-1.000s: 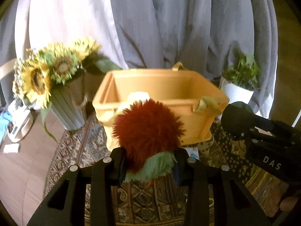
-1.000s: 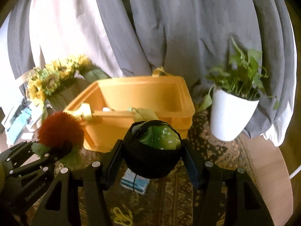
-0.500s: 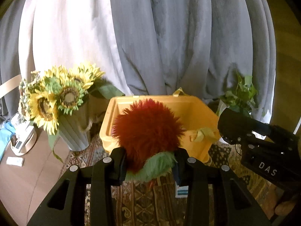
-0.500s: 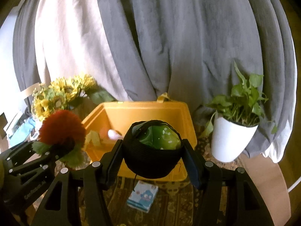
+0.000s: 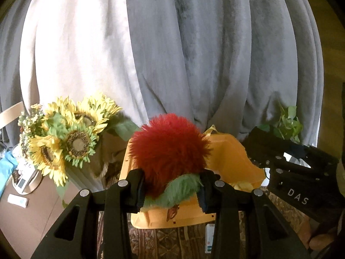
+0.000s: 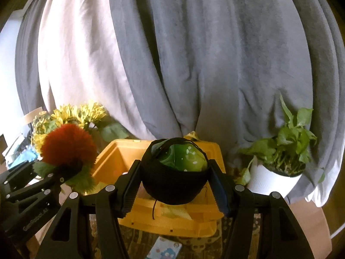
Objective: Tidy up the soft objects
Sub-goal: 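Lift the pom-pom and black toy with both tools and carry them over the crate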
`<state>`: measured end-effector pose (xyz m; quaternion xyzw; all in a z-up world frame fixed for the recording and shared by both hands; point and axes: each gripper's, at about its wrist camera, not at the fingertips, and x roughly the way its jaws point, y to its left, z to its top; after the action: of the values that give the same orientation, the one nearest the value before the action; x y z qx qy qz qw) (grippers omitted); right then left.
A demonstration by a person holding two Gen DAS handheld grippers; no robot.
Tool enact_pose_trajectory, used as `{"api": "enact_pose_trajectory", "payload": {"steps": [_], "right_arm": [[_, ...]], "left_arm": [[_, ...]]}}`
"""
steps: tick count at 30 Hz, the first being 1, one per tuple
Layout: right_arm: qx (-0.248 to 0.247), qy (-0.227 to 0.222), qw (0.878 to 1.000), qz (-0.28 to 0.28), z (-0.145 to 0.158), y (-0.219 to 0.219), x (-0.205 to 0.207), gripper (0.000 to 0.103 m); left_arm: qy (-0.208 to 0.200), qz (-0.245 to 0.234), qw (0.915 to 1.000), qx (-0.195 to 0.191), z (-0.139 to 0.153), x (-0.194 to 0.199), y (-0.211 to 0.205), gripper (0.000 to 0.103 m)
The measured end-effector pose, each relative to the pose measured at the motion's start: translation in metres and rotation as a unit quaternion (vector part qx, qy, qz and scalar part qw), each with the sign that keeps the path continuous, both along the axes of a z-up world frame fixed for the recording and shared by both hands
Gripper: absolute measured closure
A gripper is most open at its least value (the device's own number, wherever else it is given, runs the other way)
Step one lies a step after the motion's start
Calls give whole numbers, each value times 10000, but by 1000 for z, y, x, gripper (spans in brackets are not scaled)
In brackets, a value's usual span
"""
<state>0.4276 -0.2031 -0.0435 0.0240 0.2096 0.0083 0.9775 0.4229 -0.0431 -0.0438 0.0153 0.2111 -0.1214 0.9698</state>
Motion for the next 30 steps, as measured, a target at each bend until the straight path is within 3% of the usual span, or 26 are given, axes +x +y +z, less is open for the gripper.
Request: {"api": "enact_pose_trajectory", "payload": {"steps": [8,17,30], "right_arm": [[10,127,9999,21,4,-3,32,41],[-89,429,9990,27,-5,-3,67,41],[-26,1469,9889,206,-40,-12,126,41]], "left_arm": [[194,-24,9997,-148,-2,34,0,65],[390,18,9992,84,-13,69,-7,65],[1341,-253,9904,204,-45,129,-20,65]]}}
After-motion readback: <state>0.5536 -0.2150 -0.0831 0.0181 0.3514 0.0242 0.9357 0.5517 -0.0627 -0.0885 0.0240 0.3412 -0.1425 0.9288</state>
